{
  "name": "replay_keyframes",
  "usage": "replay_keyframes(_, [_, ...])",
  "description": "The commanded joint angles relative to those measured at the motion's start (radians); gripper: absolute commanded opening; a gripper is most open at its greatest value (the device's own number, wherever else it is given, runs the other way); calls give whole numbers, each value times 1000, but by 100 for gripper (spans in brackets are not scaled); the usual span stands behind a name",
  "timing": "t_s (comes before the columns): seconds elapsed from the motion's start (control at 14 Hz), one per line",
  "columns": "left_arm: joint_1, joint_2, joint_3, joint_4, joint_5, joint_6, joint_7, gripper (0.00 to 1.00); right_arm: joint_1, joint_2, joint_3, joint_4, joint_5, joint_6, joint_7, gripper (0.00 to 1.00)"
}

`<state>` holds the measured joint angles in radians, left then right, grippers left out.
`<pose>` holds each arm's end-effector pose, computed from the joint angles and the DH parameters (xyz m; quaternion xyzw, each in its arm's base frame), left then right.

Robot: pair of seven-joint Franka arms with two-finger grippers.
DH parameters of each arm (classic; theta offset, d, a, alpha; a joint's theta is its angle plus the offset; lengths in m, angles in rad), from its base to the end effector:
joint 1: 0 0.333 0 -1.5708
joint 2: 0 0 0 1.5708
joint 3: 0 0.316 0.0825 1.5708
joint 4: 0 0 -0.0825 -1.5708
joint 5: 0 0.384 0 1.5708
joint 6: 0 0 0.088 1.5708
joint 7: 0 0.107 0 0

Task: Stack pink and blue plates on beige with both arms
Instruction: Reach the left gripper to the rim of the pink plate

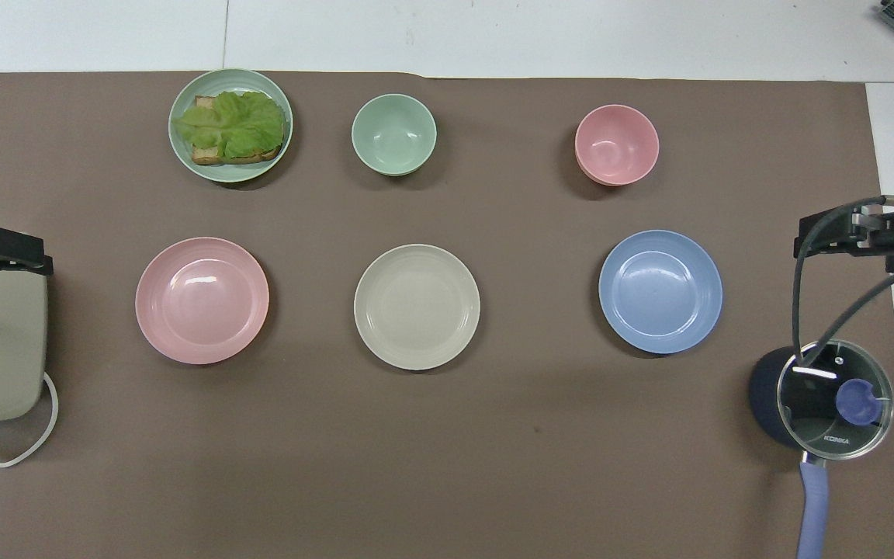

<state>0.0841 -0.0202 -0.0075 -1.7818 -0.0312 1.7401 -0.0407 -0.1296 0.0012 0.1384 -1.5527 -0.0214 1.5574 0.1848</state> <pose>0.5531 0.0396 0.5500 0.9979 0.0614 -0.0105 0.0155 0.5538 0.0025 0.6312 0.9961 -0.0880 0.0028 0.0104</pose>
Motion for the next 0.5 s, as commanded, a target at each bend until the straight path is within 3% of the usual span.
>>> replay_keyframes(0.0, [17,16,-11,-89,7,112,1,100,-22,-10,7,-10,3,9,-5,100])
replay_keyframes(0.21, [3,40,-11,-204,7,225,2,100,-25,-10,7,-10,3,10,-5,100])
replay_keyframes(0.43, [3,104,-11,-225,7,278,2,100,-25,-10,7,-10,3,9,-7,100])
